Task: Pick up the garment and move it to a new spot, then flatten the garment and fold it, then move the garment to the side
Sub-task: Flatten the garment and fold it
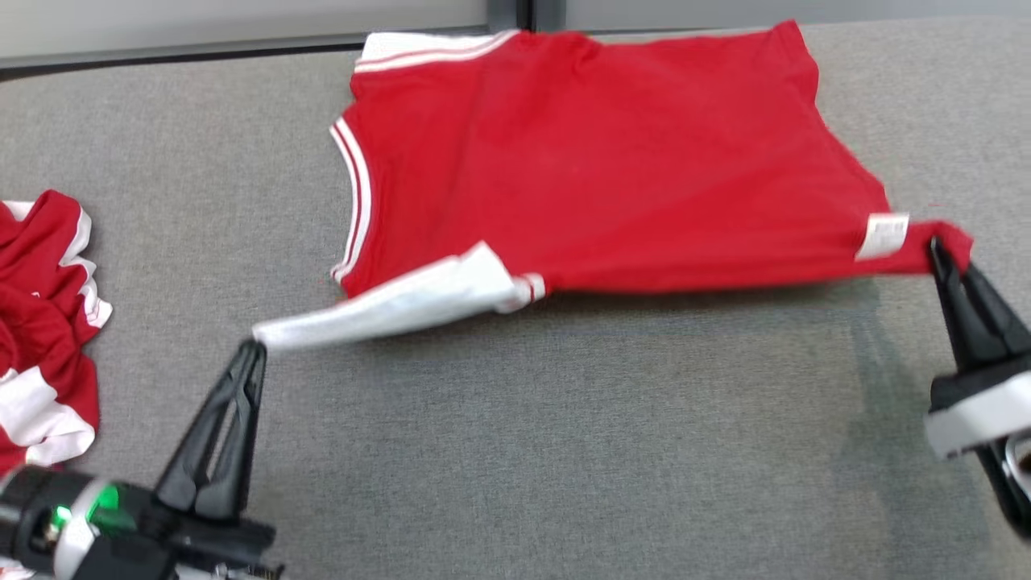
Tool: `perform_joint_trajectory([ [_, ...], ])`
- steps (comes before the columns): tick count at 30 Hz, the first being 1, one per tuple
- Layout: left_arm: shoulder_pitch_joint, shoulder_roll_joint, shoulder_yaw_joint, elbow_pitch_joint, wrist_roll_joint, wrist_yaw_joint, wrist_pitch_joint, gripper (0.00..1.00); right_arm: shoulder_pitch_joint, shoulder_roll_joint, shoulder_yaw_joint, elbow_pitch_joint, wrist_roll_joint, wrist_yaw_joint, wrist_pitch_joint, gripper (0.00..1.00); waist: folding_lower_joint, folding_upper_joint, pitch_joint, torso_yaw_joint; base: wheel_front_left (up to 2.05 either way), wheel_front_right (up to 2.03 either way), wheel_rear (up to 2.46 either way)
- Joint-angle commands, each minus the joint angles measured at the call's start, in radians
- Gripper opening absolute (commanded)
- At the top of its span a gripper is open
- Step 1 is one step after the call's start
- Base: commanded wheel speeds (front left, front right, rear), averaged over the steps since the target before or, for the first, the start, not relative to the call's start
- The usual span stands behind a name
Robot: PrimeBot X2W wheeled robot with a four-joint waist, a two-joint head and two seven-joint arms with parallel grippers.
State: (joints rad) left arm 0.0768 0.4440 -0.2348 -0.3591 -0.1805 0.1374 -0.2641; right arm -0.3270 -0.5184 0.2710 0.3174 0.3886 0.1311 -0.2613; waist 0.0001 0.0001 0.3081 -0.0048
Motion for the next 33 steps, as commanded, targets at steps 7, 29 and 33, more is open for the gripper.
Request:
perform_joint_trajectory([
  [7,0.174,-0.02,0.018,-0.039,0.041,-0.043,0.0,0.0,0.198,-0.005,-0.083,-0.097,-0.037,-0.001,-0.006,0.0,-0.0001,-0.0001,-0.028,-0.024,0.0,0.0,0.0],
  [29,-0.213,-0.048,-0.05,0.214,0.105,-0.225,0.0,0.0,0.025,0.006,0.014,0.049,0.025,-0.001,-0.006,0.0,-0.0001,-0.0001,0.068,-0.049,0.0,0.0,0.0],
  [33,-0.314,-0.058,-0.056,0.251,0.123,-0.234,0.0,0.0,-0.05,-0.001,0.03,0.083,0.033,-0.001,-0.006,0.0,-0.0001,-0.0001,0.111,-0.036,0.0,0.0,0.0],
])
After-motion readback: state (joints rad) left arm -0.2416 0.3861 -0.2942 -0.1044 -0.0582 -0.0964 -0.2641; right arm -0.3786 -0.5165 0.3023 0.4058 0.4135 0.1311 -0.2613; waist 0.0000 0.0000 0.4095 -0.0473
